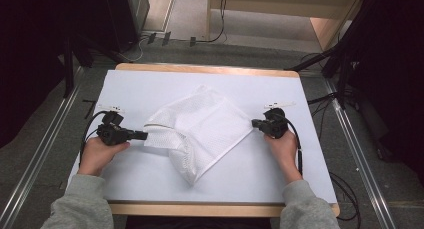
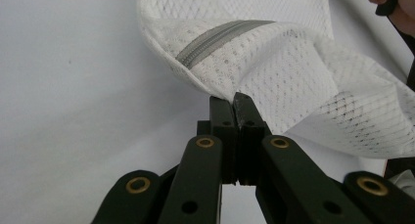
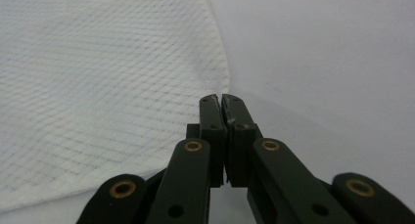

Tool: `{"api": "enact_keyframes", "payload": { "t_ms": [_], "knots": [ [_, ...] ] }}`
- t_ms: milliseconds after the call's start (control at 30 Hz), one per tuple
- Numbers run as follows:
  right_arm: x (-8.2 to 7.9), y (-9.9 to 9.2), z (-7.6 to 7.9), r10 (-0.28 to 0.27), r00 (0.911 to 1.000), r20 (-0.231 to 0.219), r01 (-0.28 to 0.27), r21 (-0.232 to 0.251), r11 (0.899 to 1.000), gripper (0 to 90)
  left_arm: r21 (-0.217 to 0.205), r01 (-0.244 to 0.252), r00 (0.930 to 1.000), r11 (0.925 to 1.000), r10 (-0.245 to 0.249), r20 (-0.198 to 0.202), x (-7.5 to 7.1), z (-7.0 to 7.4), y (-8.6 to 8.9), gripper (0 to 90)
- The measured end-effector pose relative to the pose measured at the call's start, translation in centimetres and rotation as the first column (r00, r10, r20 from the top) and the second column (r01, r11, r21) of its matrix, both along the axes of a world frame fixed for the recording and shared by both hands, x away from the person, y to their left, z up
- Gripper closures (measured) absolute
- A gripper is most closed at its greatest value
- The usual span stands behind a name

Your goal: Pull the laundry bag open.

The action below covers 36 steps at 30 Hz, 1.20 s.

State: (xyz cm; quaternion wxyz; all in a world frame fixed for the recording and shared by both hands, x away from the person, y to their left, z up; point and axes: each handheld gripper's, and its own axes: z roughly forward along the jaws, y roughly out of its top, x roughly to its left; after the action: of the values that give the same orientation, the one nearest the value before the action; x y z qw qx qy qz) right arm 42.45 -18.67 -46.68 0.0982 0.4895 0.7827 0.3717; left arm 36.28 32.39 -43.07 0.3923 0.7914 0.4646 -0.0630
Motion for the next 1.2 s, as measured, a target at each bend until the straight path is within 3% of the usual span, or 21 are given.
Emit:
{"api": "enact_keyframes", "payload": {
  "t_ms": [367, 533, 700, 800, 933, 1033, 1100, 1200],
  "knots": [
    [3.6, -1.3, -0.3, -0.038, 0.999, -0.022, 0.039, 0.027, 0.999, 90.0, 0.009, 0.006, 0.9997, 0.9999, -0.005, -0.022, -2.0, -0.6, 0.4, 90.0],
    [4.8, -1.2, -0.3, -0.046, 0.9987, -0.02, 0.047, 0.032, 0.998, 90.0, 0.012, 0.023, 0.9985, 0.9997, -0.022, -0.051, -3.1, -1.2, 0.4, 90.0],
    [5.4, -0.8, -0.5, -0.04, 0.9988, -0.027, 0.041, 0.024, 0.999, 89.8, 0.02, 0.009, 0.9988, 0.9998, -0.008, -0.049, -3.3, -1.5, 0.9, 85.2],
    [5.1, -0.7, -0.2, -0.039, 0.9992, -0.009, 0.039, 0.019, 0.999, 79.6, 0.03, 0.0, 0.9998, 0.9995, 0.0, -0.017, -3.3, -0.9, 1.1, 73.7],
    [4.1, -1.0, 0.6, -0.045, 0.9987, 0.022, 0.044, 0.034, 0.998, 73.4, 0.015, -0.017, 0.9994, 0.9997, 0.017, 0.029, -3.2, 0.2, 1.6, 62.5],
    [2.9, -1.1, 1.1, -0.039, 0.9986, 0.035, 0.038, 0.039, 0.999, 71.6, 0.019, -0.005, 0.9983, 0.9998, 0.004, 0.058, -2.7, 1.2, 1.8, 58.1],
    [1.9, -1.0, 1.6, -0.026, 0.9986, 0.046, 0.024, 0.039, 0.999, 70.4, 0.006, -0.005, 0.9982, 1.0, 0.005, 0.059, -2.4, 1.4, 1.8, 55.7],
    [0.4, -0.5, 1.8, -0.003, 0.9988, 0.049, 0.001, 0.054, 0.999, 69.8, 0.027, 0.003, 0.998, 0.9996, -0.005, 0.063, -1.5, 1.4, 1.1, 54.7]
  ]
}}
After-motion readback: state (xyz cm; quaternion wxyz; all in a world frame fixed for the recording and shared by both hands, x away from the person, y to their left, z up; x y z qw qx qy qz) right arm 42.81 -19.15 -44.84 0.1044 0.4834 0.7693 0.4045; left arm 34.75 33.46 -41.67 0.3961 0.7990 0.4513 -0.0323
